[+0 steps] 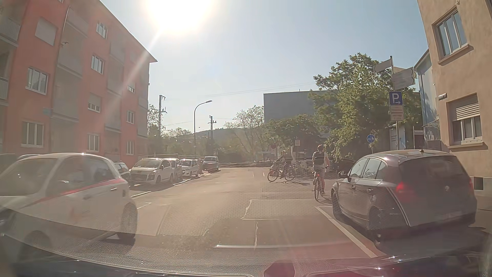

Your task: Follow the waypoints while adhering to traffic rules and regulations

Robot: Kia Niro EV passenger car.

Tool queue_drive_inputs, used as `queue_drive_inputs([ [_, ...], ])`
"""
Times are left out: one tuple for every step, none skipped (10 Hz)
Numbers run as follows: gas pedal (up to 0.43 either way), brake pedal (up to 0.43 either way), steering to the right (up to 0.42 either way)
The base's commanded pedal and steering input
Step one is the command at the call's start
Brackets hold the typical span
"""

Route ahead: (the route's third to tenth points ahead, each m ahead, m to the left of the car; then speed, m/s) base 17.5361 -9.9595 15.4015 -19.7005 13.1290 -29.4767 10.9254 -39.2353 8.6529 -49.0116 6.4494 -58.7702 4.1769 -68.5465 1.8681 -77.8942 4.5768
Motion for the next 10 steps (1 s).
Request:
queue_drive_inputs([
  [0.000, 0.000, -0.009],
  [0.000, 0.000, -0.009],
  [0.000, 0.000, -0.009],
  [0.000, 0.000, -0.009],
  [0.000, 0.000, -0.009],
  [0.000, 0.000, -0.007],
  [0.000, 0.000, -0.006],
  [0.000, 0.000, -0.003],
  [0.000, 0.000, 0.000],
  [0.000, 0.000, 0.005],
])
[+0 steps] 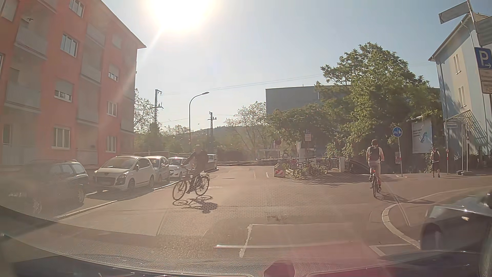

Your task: Follow the waypoints while adhering to traffic rules and regulations

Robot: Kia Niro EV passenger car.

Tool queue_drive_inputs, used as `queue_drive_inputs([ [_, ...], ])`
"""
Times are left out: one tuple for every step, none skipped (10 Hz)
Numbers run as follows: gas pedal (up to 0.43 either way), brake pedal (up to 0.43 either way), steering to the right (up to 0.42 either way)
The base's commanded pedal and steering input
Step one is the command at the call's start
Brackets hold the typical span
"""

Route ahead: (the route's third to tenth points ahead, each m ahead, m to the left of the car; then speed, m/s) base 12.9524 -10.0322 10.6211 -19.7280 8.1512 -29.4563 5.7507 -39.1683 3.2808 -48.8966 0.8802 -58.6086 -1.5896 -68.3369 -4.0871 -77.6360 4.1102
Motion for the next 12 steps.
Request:
queue_drive_inputs([
  [0.000, 0.000, 0.014],
  [0.000, 0.000, 0.028],
  [0.000, 0.000, 0.040],
  [0.000, 0.000, 0.053],
  [0.000, 0.000, 0.070],
  [0.000, 0.000, 0.084],
  [0.000, 0.000, 0.106],
  [0.000, 0.000, 0.126],
  [0.000, 0.000, 0.154],
  [0.000, 0.000, 0.186],
  [0.000, 0.000, 0.220],
  [0.000, 0.000, 0.252],
])
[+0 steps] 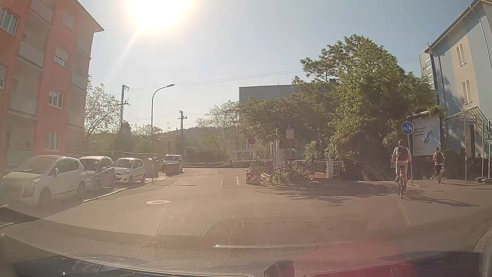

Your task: Follow the waypoints while adhering to traffic rules and regulations

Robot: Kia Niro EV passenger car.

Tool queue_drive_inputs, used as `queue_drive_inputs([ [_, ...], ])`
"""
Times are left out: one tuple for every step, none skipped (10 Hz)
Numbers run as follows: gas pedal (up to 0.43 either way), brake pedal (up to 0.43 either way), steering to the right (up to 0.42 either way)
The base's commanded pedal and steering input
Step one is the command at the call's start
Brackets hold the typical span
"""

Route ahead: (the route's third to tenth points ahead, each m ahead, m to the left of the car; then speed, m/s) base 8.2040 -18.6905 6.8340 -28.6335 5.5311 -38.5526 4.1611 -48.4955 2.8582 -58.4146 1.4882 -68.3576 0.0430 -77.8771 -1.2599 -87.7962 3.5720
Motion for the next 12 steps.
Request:
queue_drive_inputs([
  [0.000, 0.000, 0.288],
  [0.000, 0.000, 0.331],
  [0.000, 0.000, 0.376],
  [0.000, 0.000, 0.406],
  [0.000, 0.000, 0.446],
  [0.000, 0.000, 0.476],
  [0.000, 0.000, 0.505],
  [0.020, 0.000, 0.534],
  [0.047, 0.000, 0.559],
  [0.047, 0.000, 0.581],
  [0.059, 0.000, 0.594],
  [0.059, 0.000, 0.609],
])
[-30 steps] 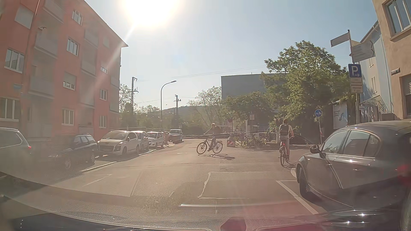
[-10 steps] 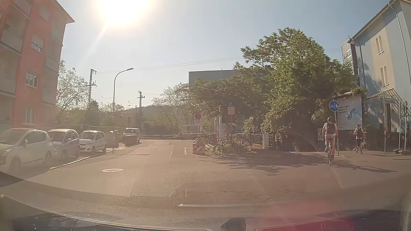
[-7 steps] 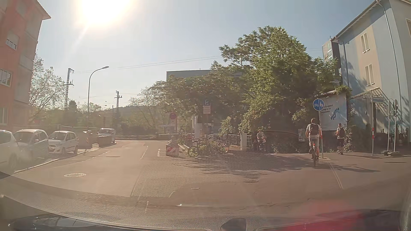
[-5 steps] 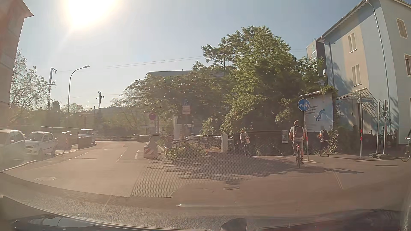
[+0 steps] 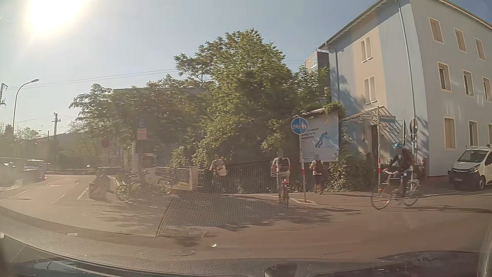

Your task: Follow the waypoints while adhering to traffic rules and regulations

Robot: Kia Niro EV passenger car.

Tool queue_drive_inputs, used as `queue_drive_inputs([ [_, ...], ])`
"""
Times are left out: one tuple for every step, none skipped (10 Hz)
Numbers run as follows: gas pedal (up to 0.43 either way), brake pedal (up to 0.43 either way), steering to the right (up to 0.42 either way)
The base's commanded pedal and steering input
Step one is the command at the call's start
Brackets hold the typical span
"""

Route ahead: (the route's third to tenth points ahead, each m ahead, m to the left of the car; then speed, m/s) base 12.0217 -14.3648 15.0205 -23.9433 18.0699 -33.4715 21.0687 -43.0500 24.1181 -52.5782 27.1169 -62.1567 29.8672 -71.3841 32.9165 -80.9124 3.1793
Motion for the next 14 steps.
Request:
queue_drive_inputs([
  [0.067, 0.000, 0.627],
  [0.067, 0.000, 0.646],
  [0.067, 0.000, 0.661],
  [0.079, 0.000, 0.667],
  [0.079, 0.000, 0.667],
  [0.087, 0.000, 0.666],
  [0.110, 0.000, 0.666],
  [0.118, 0.000, 0.666],
  [0.118, 0.000, 0.663],
  [0.118, 0.000, 0.655],
  [0.118, 0.000, 0.646],
  [0.138, 0.000, 0.626],
  [0.150, 0.000, 0.603],
  [0.177, 0.000, 0.583],
])
